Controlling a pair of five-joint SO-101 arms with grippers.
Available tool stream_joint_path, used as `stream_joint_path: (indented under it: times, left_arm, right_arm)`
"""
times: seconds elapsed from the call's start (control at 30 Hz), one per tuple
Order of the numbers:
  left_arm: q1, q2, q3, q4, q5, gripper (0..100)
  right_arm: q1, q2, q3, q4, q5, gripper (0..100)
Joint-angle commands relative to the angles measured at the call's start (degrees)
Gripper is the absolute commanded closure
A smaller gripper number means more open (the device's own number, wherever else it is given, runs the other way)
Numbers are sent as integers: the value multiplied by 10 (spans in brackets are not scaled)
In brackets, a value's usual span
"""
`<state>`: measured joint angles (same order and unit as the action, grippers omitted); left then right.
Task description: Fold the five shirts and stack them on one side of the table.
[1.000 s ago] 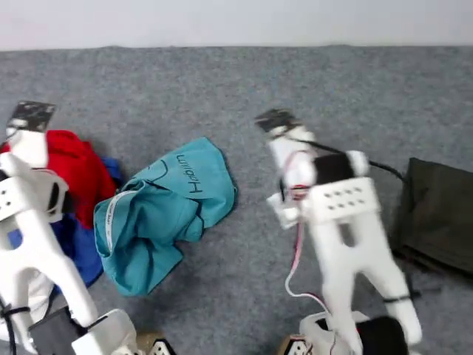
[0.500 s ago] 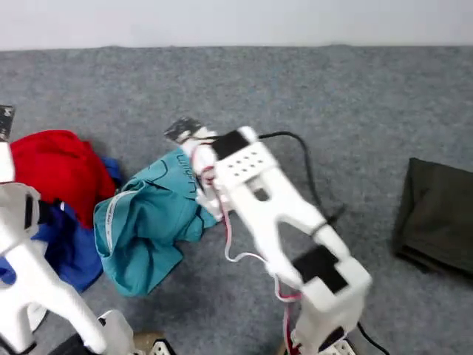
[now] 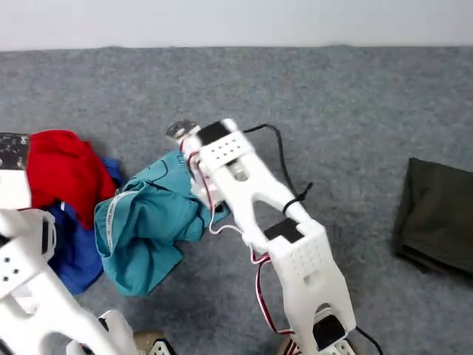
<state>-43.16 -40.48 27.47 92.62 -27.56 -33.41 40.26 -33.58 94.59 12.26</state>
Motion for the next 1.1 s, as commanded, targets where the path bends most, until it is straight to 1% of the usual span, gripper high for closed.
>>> stream_joint_path:
  times: [0.0, 0.1, 0.23, 0.6, 0.77, 0.87, 1.0, 1.07]
  left_arm:
    - [-2, -44, 27, -34, 0, 798]
    - [-2, -68, 53, -40, 0, 798]
    - [-1, -91, 73, -40, -2, 798]
    - [1, -112, 88, -40, -4, 798]
    - [2, -112, 87, -40, -4, 798]
    - [3, -112, 89, -43, -4, 798]
    - [3, -109, 90, -55, -1, 798]
    - [3, -108, 90, -55, -1, 798]
  right_arm:
    - [42, -17, -88, 65, 35, 987]
    - [72, -45, -114, 85, 69, 987]
    - [111, -129, -92, 85, 125, 988]
    - [212, -465, 176, 85, 258, 988]
    - [232, -604, 257, 83, 311, 988]
    - [230, -596, 317, 78, 330, 987]
    - [244, -505, 397, 7, 329, 977]
    - [250, -439, 405, -23, 311, 927]
